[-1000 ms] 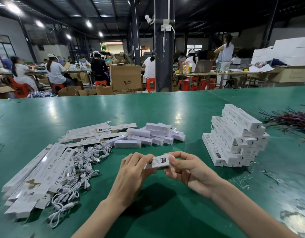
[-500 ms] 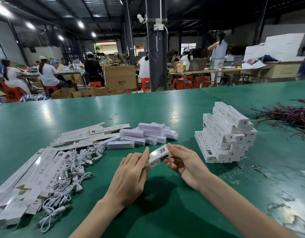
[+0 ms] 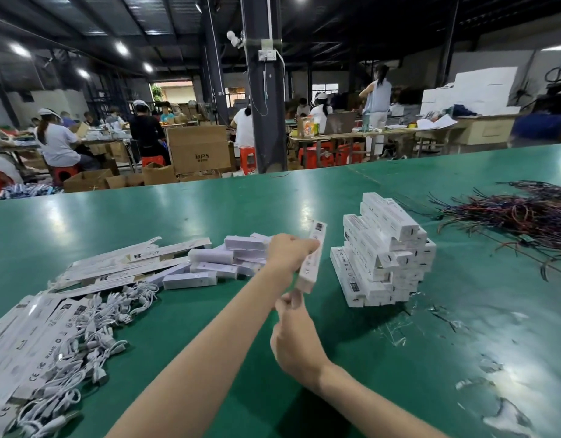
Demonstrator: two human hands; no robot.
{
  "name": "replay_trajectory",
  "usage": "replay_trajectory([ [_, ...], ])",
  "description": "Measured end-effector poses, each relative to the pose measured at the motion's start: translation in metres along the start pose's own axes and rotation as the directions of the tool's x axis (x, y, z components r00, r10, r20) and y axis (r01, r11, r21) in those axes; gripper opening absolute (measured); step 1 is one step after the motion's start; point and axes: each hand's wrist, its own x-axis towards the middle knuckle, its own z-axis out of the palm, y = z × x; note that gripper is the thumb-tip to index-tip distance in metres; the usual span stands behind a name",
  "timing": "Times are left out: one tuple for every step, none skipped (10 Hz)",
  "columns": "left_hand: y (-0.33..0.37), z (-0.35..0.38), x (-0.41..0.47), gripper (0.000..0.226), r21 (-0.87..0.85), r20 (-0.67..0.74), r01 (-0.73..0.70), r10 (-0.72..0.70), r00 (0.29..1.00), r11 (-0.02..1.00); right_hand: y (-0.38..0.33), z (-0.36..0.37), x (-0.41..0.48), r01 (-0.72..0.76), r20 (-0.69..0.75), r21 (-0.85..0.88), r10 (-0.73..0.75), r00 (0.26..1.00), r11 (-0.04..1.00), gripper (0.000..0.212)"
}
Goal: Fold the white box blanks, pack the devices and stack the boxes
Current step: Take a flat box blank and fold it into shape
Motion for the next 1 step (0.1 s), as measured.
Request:
replay_trajectory([
  [-0.0002, 0.0298, 0.0083, 0.012, 0.005, 0.058, 0.1, -0.1, 0.993, 0.995, 0.0009, -0.0006, -0.0035, 0.057, 0.044, -0.037, -0.056, 0.997, 0.998, 0.042],
])
